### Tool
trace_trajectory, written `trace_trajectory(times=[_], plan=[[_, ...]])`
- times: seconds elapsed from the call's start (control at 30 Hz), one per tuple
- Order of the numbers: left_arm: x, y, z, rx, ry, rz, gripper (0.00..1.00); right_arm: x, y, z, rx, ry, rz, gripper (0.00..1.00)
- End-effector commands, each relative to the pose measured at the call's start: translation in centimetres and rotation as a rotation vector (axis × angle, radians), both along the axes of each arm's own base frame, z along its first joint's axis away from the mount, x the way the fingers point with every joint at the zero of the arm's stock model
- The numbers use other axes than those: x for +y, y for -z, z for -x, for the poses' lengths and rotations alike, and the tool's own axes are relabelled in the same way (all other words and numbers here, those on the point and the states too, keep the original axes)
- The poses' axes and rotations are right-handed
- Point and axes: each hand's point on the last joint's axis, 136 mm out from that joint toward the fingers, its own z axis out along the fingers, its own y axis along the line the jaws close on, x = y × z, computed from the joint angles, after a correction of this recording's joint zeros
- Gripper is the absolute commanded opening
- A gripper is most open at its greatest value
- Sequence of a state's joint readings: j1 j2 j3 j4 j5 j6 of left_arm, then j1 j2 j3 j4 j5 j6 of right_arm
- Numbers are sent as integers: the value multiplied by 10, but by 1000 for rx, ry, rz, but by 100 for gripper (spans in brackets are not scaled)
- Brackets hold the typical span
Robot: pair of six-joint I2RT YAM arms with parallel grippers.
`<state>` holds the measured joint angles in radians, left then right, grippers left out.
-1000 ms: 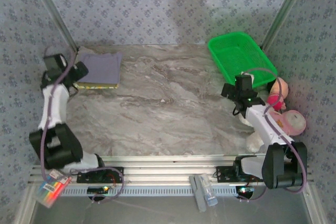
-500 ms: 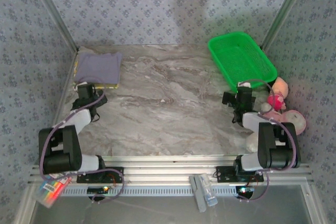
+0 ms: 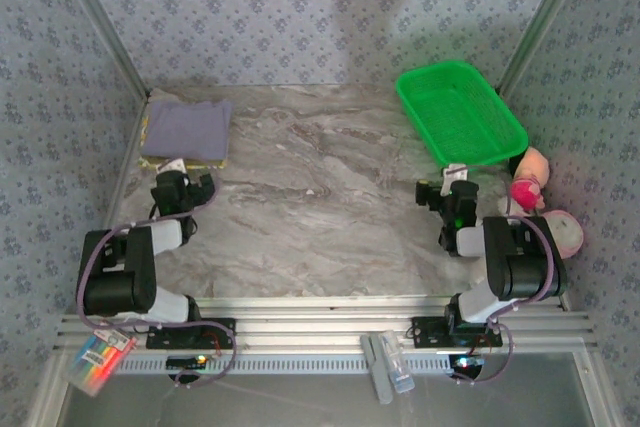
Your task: Fold and stack the skirts
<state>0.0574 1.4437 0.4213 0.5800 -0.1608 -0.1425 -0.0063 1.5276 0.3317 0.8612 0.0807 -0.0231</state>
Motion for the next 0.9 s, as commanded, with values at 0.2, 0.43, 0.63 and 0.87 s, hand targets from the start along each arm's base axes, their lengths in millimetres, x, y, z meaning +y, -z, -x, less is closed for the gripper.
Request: trace_trajectory(times=[0.2, 0.43, 0.63, 0.87], plan=[[-24, -16, -22, -137, 111, -96, 100, -13, -16, -11, -49, 63, 3, 100], [-4, -18, -14, -137, -34, -118, 100, -12, -16, -11, -48, 61, 6, 100], [-4, -19, -14, -142, -35, -119, 100, -7, -14, -13, -33, 23, -8, 100], [-4, -19, -15, -142, -36, -119, 100, -3, -14, -13, -34, -6, -11, 100]])
